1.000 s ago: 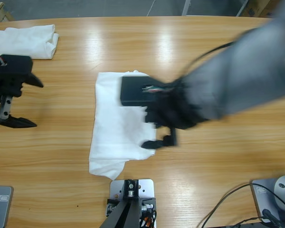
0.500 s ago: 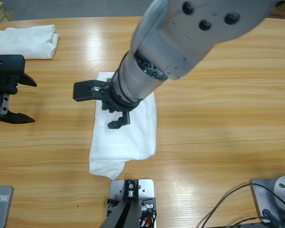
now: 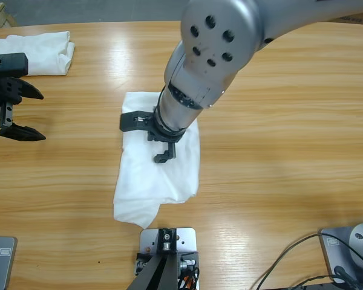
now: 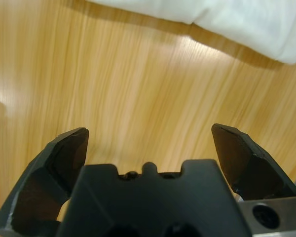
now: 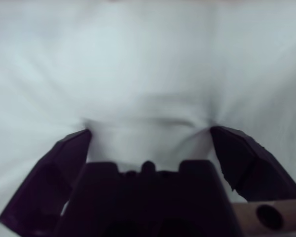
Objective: Fold clothes
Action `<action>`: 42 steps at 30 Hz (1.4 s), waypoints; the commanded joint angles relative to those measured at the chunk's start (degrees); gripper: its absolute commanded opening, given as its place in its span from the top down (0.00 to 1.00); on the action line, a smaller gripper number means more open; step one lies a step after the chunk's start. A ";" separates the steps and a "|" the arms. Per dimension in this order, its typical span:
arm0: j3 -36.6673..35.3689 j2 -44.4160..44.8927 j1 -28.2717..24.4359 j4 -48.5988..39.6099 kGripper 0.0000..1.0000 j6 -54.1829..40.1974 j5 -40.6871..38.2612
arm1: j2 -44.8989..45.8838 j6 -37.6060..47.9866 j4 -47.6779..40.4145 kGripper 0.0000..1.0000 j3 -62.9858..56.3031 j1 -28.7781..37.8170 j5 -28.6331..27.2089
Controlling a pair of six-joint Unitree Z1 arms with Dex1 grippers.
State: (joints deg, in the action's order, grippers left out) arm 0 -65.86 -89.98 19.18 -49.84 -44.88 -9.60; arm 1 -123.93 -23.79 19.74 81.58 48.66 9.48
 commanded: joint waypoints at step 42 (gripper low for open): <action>-4.90 -6.53 -3.80 2.03 0.04 4.28 -3.15 | 3.87 -8.65 5.05 0.00 -25.67 -6.23 -11.59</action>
State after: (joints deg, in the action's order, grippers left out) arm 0 -67.72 -92.56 15.94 -48.50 -42.02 -11.82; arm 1 -113.40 -31.50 21.13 62.99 38.35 -0.81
